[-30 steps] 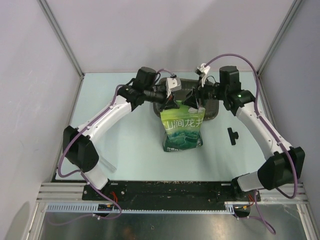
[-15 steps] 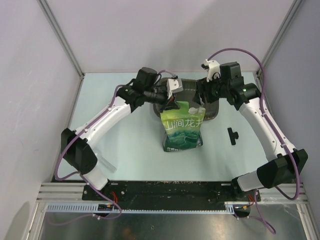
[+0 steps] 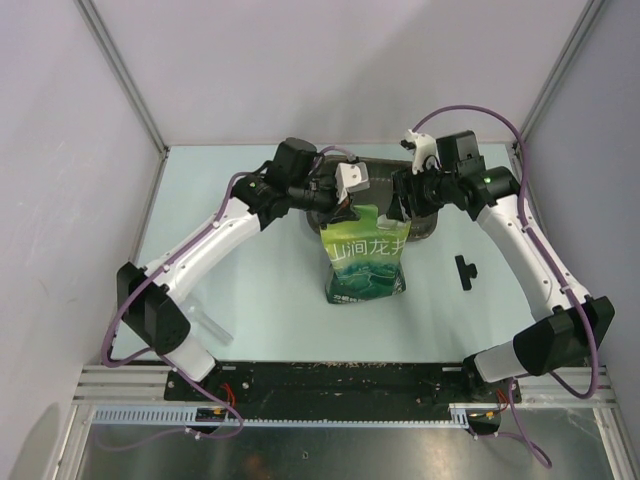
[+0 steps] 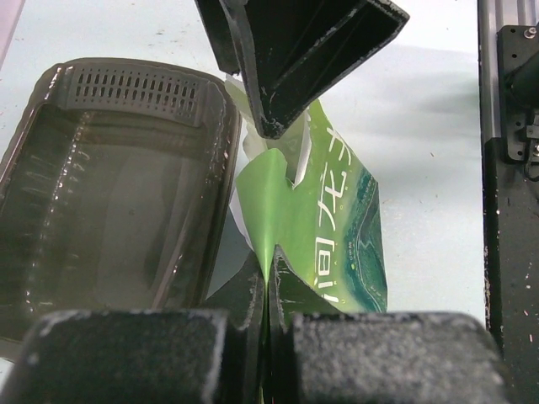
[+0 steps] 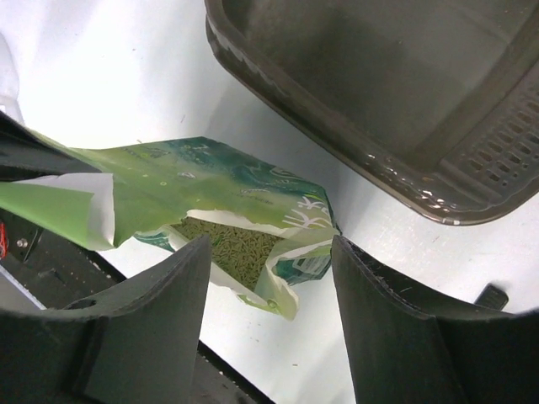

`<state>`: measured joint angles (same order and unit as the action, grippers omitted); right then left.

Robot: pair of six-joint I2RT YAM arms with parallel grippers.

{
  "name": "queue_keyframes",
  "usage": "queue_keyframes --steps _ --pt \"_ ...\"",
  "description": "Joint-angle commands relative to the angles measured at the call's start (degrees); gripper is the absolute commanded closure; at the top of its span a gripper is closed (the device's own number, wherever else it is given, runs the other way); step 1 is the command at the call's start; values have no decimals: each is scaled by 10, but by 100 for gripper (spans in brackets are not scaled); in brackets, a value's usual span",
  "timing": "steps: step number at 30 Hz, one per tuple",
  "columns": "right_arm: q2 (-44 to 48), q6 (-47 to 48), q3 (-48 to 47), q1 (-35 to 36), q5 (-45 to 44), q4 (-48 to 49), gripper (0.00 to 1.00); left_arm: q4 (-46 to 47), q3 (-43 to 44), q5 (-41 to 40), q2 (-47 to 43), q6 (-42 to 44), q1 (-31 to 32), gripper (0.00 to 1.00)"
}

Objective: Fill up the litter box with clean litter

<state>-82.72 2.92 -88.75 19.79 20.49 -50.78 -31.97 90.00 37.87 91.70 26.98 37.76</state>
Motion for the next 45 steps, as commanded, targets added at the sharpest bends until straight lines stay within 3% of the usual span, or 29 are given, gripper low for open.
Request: queue_keyframes --steps 1,12,23,29,38,41,44,45 --pt "26 -3 3 -2 25 -5 37 34 7 10 -47 26 -3 100" --pt "-7 -27 23 16 -27 -13 34 38 -10 17 -71 49 -3 100" --pt "-53 -31 -52 26 -76 -75 32 68 -61 -9 -114 164 24 100" --pt "-52 30 -71 17 -116 -164 40 74 -62 -15 -109 179 29 100" --pt "-83 65 -97 -4 -164 -202 50 82 -71 -24 -111 185 31 100" --pt "-97 65 -111 -14 -154 -209 57 83 -76 -31 -115 189 32 100" --pt "-110 66 -137 -12 -100 -213 78 82 -79 -40 -116 197 32 100" --pt "-113 66 -148 -10 -74 -214 96 82 -81 -46 -117 213 32 100"
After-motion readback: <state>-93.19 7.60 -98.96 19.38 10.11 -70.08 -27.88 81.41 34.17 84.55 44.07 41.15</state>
